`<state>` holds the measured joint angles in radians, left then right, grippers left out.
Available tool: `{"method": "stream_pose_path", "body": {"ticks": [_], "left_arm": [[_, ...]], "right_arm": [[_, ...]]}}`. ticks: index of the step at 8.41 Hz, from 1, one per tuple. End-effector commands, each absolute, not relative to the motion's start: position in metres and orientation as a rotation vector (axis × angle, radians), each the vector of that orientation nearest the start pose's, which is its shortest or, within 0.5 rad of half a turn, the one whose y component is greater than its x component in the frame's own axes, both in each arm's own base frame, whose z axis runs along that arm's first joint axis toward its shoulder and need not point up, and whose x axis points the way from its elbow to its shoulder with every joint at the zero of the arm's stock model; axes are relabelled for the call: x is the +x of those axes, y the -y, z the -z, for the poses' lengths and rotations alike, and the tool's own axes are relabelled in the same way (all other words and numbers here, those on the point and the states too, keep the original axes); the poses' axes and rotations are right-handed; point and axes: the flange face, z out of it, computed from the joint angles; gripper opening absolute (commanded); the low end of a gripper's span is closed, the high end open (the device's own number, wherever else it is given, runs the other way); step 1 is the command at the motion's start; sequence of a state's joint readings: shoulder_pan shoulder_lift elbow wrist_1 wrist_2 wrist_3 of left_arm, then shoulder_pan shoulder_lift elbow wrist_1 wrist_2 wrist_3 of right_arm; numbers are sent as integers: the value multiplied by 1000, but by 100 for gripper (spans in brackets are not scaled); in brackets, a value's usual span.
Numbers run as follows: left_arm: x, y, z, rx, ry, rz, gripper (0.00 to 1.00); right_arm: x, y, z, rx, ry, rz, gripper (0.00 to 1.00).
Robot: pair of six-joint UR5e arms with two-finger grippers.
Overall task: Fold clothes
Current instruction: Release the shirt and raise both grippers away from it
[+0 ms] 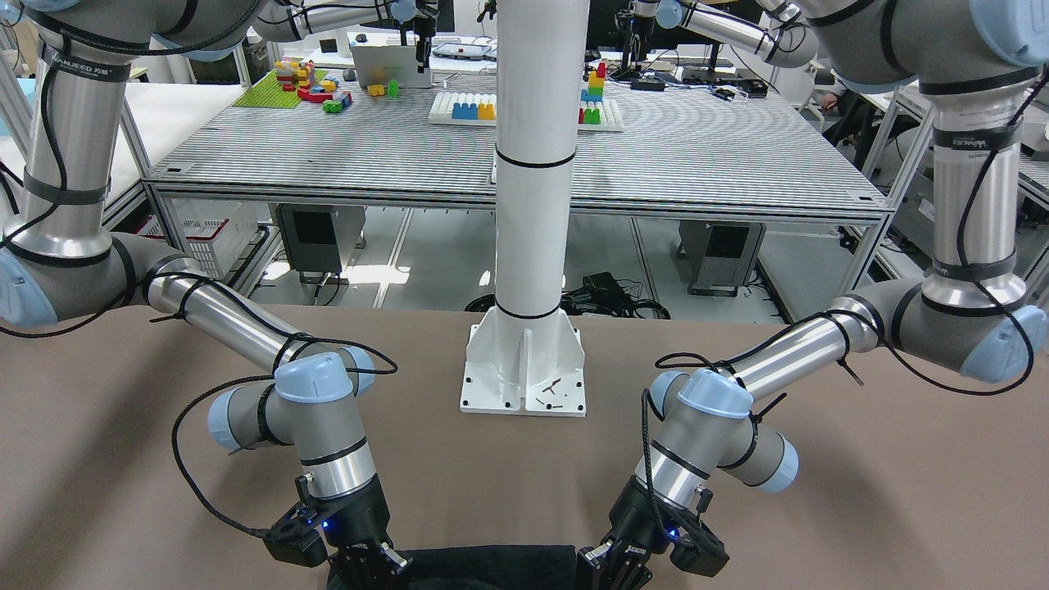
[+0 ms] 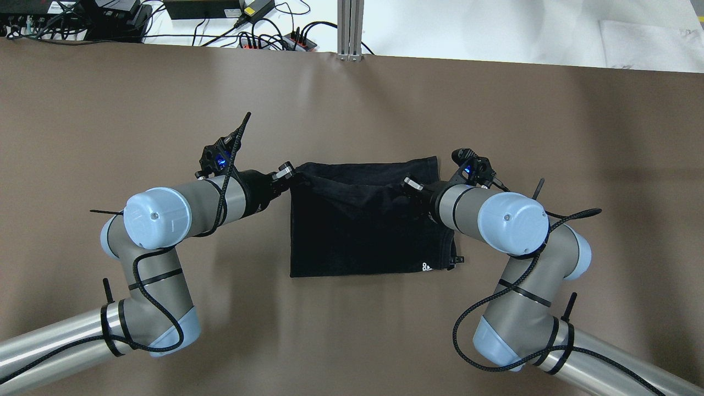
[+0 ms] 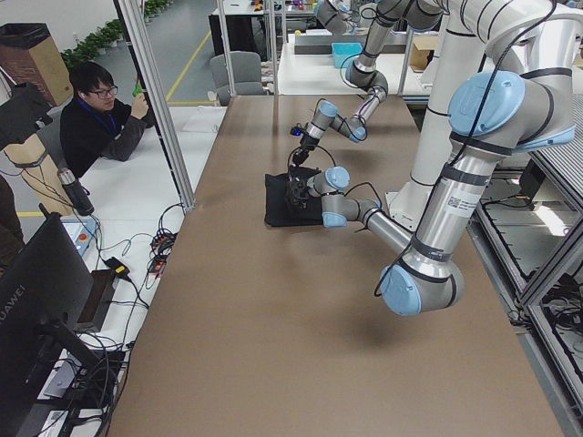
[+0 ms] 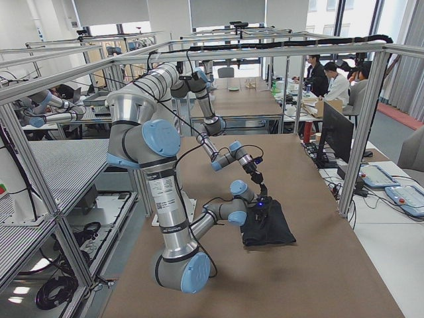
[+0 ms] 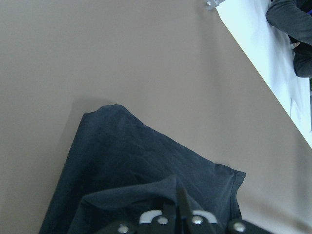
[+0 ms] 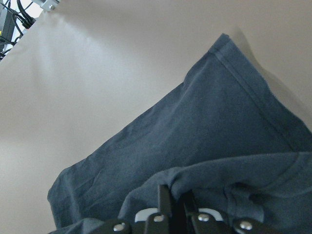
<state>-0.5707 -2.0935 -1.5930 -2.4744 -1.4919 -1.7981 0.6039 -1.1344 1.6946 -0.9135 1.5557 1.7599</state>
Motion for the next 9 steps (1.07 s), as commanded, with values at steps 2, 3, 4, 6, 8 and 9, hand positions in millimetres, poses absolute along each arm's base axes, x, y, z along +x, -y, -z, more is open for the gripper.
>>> {"method": "stream_pose_path", "body": {"ticks": [2, 3, 4, 6, 8, 9], "left_arm": [[446, 506, -236, 375, -1436, 745, 95], [420, 533, -245, 373, -1390, 732, 95], [395, 552, -252, 375, -1364, 688, 95], [380, 568, -263, 388, -1334, 686, 94], [370, 577, -270, 412, -1310, 638, 95], [362, 584, -275, 430, -1285, 632, 94]], "right_arm": [[-405, 512, -275, 217, 1229, -628, 94], [-402, 513, -270, 219, 1234, -609, 94], [-403, 513, -266, 220, 1240, -607, 94], [-444, 485, -259, 174, 1207, -545, 94], [-477, 470, -245, 208, 1119, -478, 94], [-479, 469, -248, 234, 1078, -415, 94]]}}
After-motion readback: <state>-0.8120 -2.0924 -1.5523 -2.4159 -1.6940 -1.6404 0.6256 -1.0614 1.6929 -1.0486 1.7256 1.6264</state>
